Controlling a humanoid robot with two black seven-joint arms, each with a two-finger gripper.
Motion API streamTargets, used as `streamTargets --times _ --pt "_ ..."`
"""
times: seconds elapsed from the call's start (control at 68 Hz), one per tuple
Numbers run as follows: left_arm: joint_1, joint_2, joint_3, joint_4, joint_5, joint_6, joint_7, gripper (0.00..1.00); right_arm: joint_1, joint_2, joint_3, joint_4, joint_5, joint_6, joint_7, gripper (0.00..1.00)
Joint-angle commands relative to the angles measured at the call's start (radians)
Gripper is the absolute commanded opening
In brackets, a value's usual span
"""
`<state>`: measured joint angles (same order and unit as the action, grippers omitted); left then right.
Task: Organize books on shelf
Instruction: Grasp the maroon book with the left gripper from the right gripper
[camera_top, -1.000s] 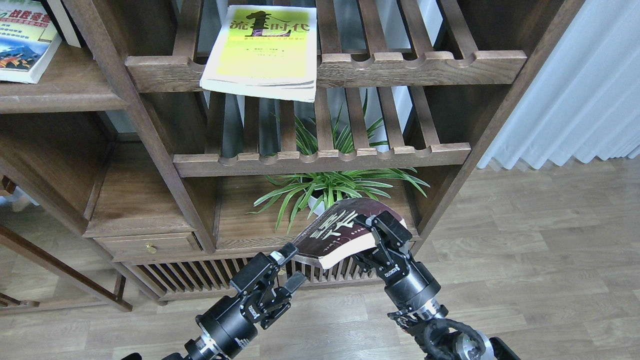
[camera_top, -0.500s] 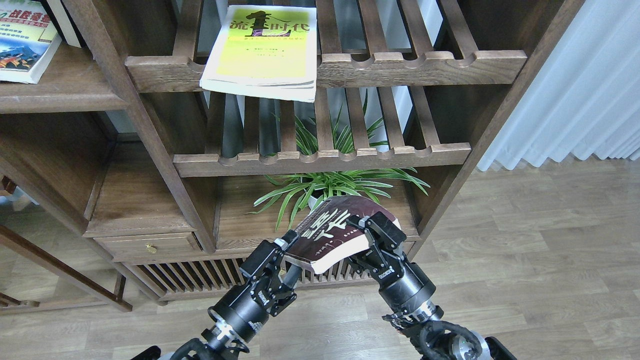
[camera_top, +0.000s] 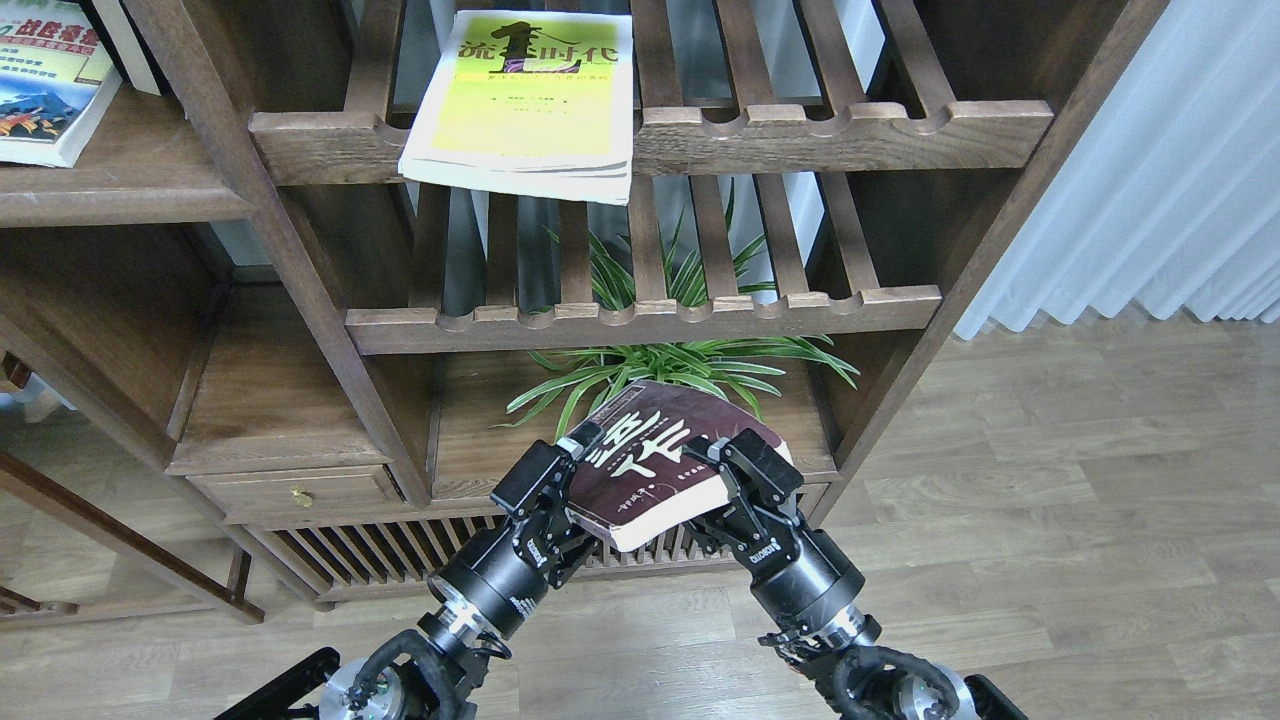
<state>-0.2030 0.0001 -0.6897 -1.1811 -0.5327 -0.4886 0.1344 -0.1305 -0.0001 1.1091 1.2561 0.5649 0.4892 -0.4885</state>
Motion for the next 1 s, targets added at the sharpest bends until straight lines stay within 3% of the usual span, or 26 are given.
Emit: streamTargets --times 0.0,0.059,0.206,0.279,0.47,0.515,0.529,0.559,0.573,0.603,0.632,0.735,0.941,0.985 --pt "-0.003 0.000 -0.001 -0.002 -0.004 0.000 -0.001 0.56 -0.001 0.000 -0.011 -0.003 -0.008 0.000 0.000 0.02" --pt "-0.009 0.000 -0.016 -0.002 -0.004 0.000 0.002 0.39 -0.001 0.000 -0.014 -0.004 -0.011 0.000 0.000 0.02" --pt "-0.016 0.000 -0.036 0.000 -0.004 0.000 0.002 0.11 -0.003 0.000 -0.020 -0.007 -0.027 0.000 0.000 0.02" --pt "-0.018 0.000 -0.034 0.000 -0.003 0.000 0.011 0.04 -0.003 0.000 -0.028 -0.011 -0.036 0.000 0.000 0.02" --pt "-0.019 0.075 -0.024 -0.003 0.003 0.000 0.019 0.01 -0.003 0.000 -0.038 -0.017 -0.045 0.000 0.000 0.05" --pt "-0.019 0.093 -0.022 -0.005 0.003 0.000 0.022 0.00 -0.003 0.000 -0.043 -0.017 -0.059 0.000 0.000 0.12" --pt "-0.019 0.107 -0.019 -0.006 0.003 0.000 0.024 0.00 -0.003 0.000 -0.048 -0.018 -0.074 0.000 0.000 0.21" --pt "-0.019 0.118 -0.019 -0.009 0.003 0.000 0.025 0.00 -0.003 0.000 -0.052 -0.023 -0.091 0.000 0.000 0.29" --pt "-0.018 0.132 -0.017 -0.011 0.003 0.000 0.028 0.00 -0.001 0.000 -0.057 -0.030 -0.117 0.000 0.000 0.41" --pt "-0.018 0.141 -0.017 -0.014 0.003 0.000 0.031 0.00 -0.001 0.000 -0.061 -0.037 -0.141 0.000 0.000 0.49" --pt "-0.018 0.164 -0.016 -0.018 0.002 0.000 0.042 0.00 0.000 0.000 -0.071 -0.052 -0.212 0.000 0.000 0.67" --pt "-0.015 0.219 -0.014 -0.029 0.002 0.000 0.062 0.00 0.000 0.000 -0.077 -0.090 -0.362 0.000 0.000 0.96" --pt "-0.010 0.383 0.019 -0.094 0.011 0.000 0.102 0.00 0.008 0.000 -0.077 -0.130 -0.398 0.000 0.000 1.00" --pt "-0.012 0.475 0.035 -0.120 0.023 0.000 0.137 0.00 0.017 0.000 -0.077 -0.142 -0.398 0.000 0.000 1.00"
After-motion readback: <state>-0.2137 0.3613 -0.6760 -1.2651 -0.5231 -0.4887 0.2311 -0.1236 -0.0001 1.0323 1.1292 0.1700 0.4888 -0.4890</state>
